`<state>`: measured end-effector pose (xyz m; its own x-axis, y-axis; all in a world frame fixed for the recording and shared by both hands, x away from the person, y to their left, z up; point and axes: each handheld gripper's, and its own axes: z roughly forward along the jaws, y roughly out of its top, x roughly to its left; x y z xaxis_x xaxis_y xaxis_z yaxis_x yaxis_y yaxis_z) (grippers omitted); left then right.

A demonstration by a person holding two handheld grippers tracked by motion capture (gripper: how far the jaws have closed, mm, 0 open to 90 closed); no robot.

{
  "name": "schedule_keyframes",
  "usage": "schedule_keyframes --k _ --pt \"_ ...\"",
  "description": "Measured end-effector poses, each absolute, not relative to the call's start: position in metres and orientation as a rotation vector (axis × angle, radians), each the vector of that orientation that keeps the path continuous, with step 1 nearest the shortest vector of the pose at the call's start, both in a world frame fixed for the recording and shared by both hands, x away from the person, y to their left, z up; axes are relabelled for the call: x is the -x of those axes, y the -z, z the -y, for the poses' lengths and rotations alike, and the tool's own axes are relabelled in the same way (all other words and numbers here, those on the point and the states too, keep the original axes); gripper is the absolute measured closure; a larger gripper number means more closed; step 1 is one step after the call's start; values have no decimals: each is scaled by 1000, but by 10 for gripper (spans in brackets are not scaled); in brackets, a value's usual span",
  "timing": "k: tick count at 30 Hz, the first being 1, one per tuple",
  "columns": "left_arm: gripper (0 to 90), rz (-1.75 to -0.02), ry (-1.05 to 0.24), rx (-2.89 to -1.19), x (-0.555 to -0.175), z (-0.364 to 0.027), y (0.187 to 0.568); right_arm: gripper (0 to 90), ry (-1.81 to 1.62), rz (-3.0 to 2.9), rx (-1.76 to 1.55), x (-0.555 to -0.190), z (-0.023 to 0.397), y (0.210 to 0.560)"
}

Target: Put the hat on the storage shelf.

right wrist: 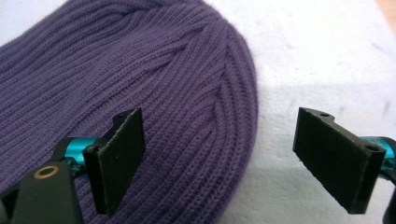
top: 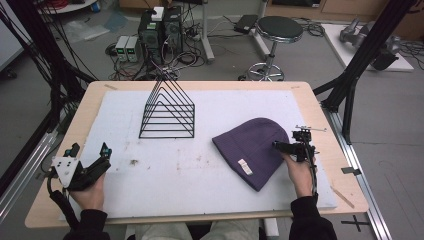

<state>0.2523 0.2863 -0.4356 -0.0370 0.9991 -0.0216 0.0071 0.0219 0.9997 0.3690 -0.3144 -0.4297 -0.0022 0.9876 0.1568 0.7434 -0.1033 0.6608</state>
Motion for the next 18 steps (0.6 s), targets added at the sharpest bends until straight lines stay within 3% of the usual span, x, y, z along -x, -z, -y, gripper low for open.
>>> schedule_keyframes --k 18 --pt "163 -1245 -1215 -1187 -253 -285 436 258 -812 -1792 -1947 -375 311 436"
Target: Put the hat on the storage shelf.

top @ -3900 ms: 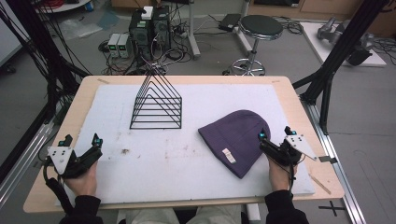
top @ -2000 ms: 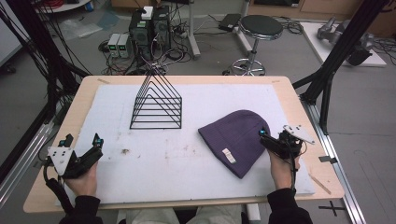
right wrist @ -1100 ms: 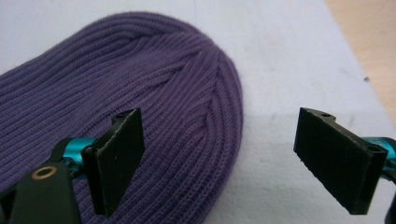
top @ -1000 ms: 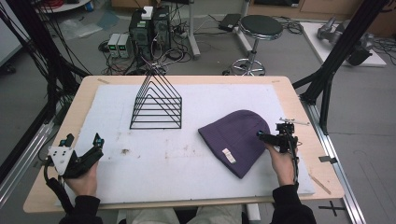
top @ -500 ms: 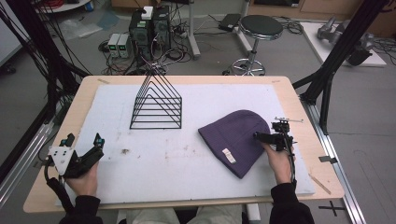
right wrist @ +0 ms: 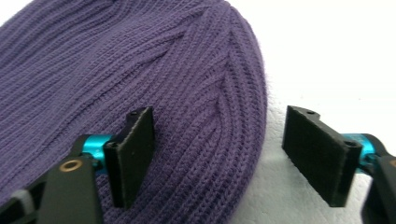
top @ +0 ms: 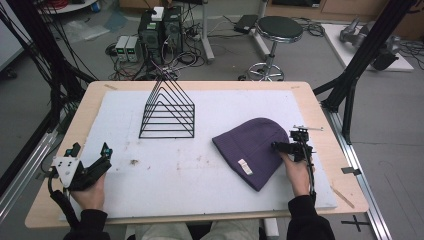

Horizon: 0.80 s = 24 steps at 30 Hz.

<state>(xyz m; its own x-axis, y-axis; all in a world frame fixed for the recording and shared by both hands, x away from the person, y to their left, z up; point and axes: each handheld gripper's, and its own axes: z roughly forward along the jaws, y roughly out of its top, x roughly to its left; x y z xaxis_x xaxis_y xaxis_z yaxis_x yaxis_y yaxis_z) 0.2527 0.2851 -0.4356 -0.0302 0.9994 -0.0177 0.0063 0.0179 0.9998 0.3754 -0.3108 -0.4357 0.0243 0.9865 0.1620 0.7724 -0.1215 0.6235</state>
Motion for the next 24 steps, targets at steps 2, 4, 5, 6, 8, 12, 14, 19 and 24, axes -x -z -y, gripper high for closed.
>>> schedule_keyframes --k 2,4,5,6,8,12,14,19,24 --pt "163 -1246 -1214 -1186 -253 -285 436 269 -797 -1785 -1937 -375 309 436" --pt "163 -1245 -1215 -1187 -253 -285 436 300 -776 -1780 -1929 -375 307 436" --pt "163 -1244 -1214 -1186 -253 -284 436 332 -775 -1780 -1924 -374 307 436" --pt "163 -1244 -1214 -1186 -253 -284 435 392 -788 -1782 -1916 -374 306 436" --pt "163 -1244 -1214 -1187 -253 -284 435 482 -835 -1786 -1927 -373 305 435" --pt "164 -1242 -1216 -1187 -253 -285 435 588 -877 -1764 -1942 -373 305 436" --pt "165 -1242 -1214 -1185 -253 -285 436 645 -889 -1758 -1943 -373 307 436" --pt "165 -1243 -1213 -1188 -253 -285 436 766 -880 -1767 -1917 -372 304 433" --pt "167 -1241 -1213 -1188 -253 -285 436 808 -861 -1772 -1893 -371 301 431"
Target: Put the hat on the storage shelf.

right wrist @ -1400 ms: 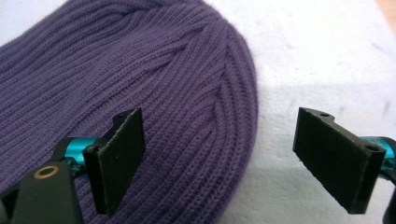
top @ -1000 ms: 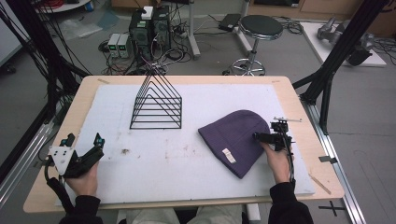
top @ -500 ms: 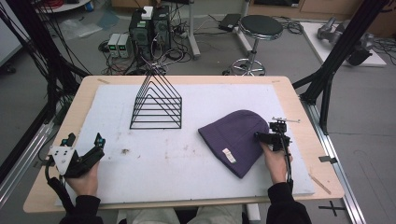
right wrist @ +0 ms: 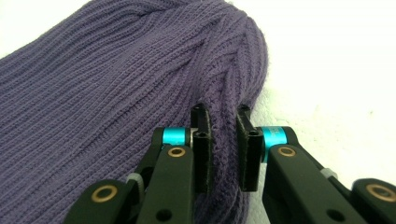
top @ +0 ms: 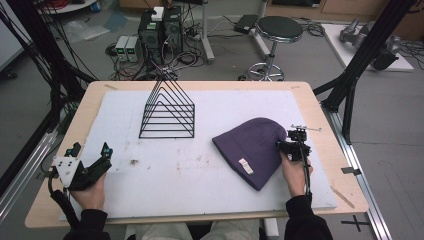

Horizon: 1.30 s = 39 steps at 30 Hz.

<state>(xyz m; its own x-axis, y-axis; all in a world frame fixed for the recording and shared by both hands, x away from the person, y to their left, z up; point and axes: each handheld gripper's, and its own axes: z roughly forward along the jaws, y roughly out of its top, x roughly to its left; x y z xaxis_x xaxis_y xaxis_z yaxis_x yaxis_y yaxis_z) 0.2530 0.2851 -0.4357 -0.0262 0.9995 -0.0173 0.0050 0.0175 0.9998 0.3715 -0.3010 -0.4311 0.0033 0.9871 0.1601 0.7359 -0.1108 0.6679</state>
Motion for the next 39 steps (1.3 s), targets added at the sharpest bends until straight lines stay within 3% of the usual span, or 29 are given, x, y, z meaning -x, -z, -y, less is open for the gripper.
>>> schedule_keyframes --k 16,39 --pt "167 -1233 -1208 -1189 -253 -285 436 819 -905 -1768 -1806 -367 297 422" --pt "167 -1232 -1206 -1192 -253 -285 436 816 -1117 -1658 -1348 -341 272 377"
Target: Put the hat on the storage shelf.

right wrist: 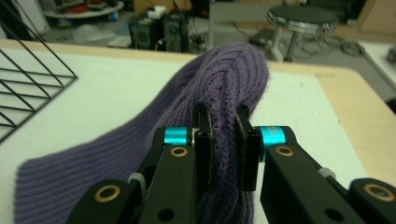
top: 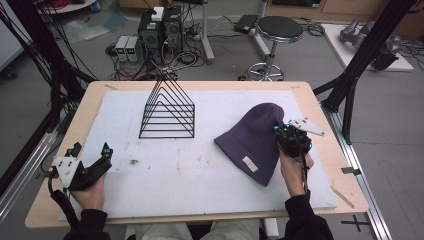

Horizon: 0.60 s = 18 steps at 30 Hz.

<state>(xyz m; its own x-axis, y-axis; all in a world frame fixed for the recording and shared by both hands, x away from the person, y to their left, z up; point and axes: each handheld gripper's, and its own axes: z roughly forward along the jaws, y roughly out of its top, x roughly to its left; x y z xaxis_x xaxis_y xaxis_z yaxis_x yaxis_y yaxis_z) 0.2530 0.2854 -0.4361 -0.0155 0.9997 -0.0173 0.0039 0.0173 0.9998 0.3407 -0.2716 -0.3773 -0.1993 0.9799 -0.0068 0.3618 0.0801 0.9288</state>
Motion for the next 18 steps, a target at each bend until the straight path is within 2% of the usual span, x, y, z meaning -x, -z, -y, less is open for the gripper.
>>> schedule_keyframes --k 18 --pt "167 -1228 -1202 -1193 -253 -285 436 812 -1345 -1550 -1008 -316 256 342"
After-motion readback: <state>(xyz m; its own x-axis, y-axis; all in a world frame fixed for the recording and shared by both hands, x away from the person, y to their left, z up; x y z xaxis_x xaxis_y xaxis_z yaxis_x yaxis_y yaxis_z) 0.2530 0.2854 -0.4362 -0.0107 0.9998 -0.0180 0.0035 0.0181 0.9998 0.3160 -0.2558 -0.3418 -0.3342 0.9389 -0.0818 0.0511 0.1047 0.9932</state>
